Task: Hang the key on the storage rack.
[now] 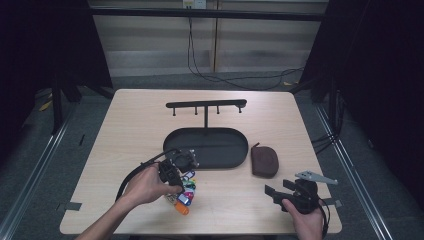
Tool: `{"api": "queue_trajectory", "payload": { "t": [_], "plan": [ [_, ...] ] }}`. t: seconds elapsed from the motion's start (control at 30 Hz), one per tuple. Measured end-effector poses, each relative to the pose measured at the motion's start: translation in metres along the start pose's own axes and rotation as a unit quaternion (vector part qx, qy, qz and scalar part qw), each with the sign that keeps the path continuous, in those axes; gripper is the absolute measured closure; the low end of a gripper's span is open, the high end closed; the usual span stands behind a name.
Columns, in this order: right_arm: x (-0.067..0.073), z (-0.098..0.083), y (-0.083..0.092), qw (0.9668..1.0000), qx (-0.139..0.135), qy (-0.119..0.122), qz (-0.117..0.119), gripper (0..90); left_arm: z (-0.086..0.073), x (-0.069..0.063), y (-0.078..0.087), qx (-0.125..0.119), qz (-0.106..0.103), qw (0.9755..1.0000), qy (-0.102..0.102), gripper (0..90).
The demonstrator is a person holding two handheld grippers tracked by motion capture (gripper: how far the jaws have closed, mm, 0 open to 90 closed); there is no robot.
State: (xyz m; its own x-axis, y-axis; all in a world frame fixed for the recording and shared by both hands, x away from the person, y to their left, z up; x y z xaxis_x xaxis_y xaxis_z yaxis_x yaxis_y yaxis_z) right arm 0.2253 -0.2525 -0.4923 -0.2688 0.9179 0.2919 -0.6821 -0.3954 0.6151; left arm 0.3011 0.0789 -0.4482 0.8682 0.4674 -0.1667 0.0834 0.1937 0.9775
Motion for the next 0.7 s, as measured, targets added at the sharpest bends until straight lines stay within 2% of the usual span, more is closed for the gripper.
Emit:
{"api": "queue_trajectory", "payload": {
  "t": [0.03,0.07,0.1,0.2,0.3,0.4,0.5,0.63,0.67,0.7],
  "plan": [
    [0.0,0.0,0.0,1.0,0.0,0.0,0.0,19.6,-0.001,0.002,0.004,0.002,0.004,1.0,-0.008,85.2],
    [0.0,0.0,0.0,1.0,0.0,0.0,0.0,19.6,-0.001,0.004,0.009,-0.009,0.012,0.9999,0.001,85.3],
    [0.0,0.0,0.0,1.0,0.0,0.0,0.001,19.6,-0.002,0.006,0.011,-0.012,0.019,0.9998,0.001,85.3],
    [0.0,0.0,0.0,1.0,0.0,0.0,-0.002,19.6,-0.004,0.011,0.015,-0.003,0.021,0.9998,-0.001,85.3],
    [0.0,0.0,0.0,1.0,0.0,0.0,-0.002,19.6,-0.006,0.016,0.02,-0.006,0.028,0.9996,0.009,85.4],
    [0.0,0.0,0.0,1.0,0.001,-0.001,-0.003,19.6,-0.006,0.021,0.026,0.006,0.035,0.9993,0.015,85.5],
    [0.0,0.0,0.0,1.0,0.0,0.001,-0.002,19.6,-0.003,0.023,0.032,0.005,0.045,0.9985,0.031,85.5],
    [-0.001,0.0,0.0,1.0,0.0,-0.002,-0.003,19.6,0.0,0.025,0.041,0.007,0.048,0.9981,0.038,85.6],
    [-0.001,0.0,0.0,1.0,0.0,-0.002,-0.003,19.6,0.0,0.025,0.047,-0.004,0.043,0.9985,0.034,85.5],
    [-0.001,0.0,0.0,1.0,0.001,-0.002,-0.002,19.7,0.0,0.026,0.051,-0.002,0.042,0.9987,0.028,85.5]
  ]
}}
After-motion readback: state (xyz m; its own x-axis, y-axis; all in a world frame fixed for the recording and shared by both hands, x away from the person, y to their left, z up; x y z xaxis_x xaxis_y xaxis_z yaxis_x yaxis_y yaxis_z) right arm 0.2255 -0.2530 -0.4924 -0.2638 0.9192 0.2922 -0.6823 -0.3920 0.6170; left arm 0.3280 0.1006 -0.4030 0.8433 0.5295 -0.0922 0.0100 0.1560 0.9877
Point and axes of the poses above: each handheld gripper's, and its own axes: y roughly backward along the jaws, z roughly out of its top, x roughly to its left, the point moved 4 cm from there along -y, roughly forward along the jaws
